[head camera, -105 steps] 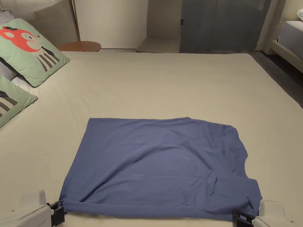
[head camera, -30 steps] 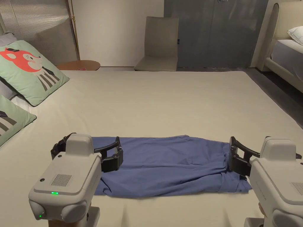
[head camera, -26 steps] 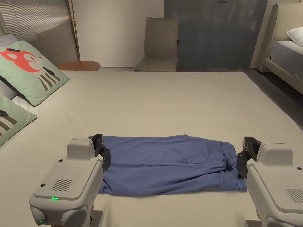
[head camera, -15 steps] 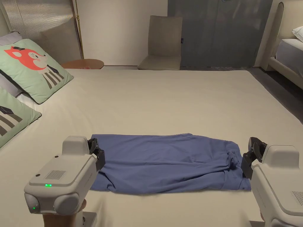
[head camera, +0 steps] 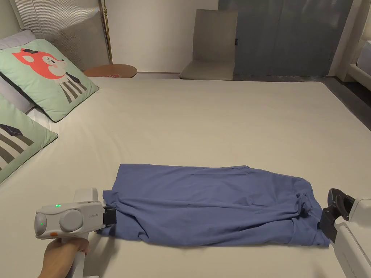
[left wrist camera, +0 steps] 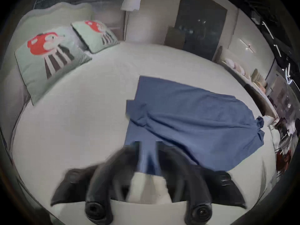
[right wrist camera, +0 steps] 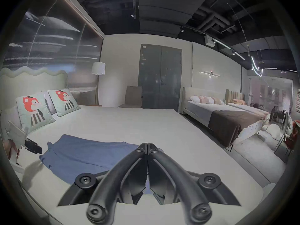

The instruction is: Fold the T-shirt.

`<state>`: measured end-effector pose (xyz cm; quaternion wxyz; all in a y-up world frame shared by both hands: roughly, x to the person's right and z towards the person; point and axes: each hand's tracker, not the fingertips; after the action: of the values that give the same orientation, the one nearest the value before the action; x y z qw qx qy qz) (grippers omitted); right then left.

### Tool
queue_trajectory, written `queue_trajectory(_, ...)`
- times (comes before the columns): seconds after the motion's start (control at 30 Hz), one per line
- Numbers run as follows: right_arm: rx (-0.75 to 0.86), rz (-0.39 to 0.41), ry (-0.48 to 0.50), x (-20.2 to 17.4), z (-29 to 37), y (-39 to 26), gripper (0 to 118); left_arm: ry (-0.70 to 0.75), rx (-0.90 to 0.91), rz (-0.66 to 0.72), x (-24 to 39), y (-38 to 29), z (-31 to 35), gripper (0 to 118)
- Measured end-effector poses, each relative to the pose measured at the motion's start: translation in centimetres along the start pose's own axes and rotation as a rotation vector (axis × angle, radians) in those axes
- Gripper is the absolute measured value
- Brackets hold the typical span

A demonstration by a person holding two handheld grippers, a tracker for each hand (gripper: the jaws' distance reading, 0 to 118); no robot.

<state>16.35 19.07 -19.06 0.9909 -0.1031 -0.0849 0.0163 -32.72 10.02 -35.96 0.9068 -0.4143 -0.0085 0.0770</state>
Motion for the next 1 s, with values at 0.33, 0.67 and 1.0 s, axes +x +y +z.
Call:
queue_trajectory(0.33, -0.090, -0.009, -0.018, 0.6, -2.5, -2.2, 1, 0.030, -0.104, -0.075, 1.0, -1.8, -2.5, 27)
queue_trajectory(0.67, -0.430, -0.081, -0.089, 4.1, -8.9, -6.4, 29, -0.009, 0.006, -0.096, 2.7, -0.1, 1.0, 6)
queue_trajectory(1.0, -0.596, -0.149, -0.027, 4.4, -14.4, -9.2, 97, -0.032, 0.027, -0.091, 3.4, 0.1, 2.5, 6)
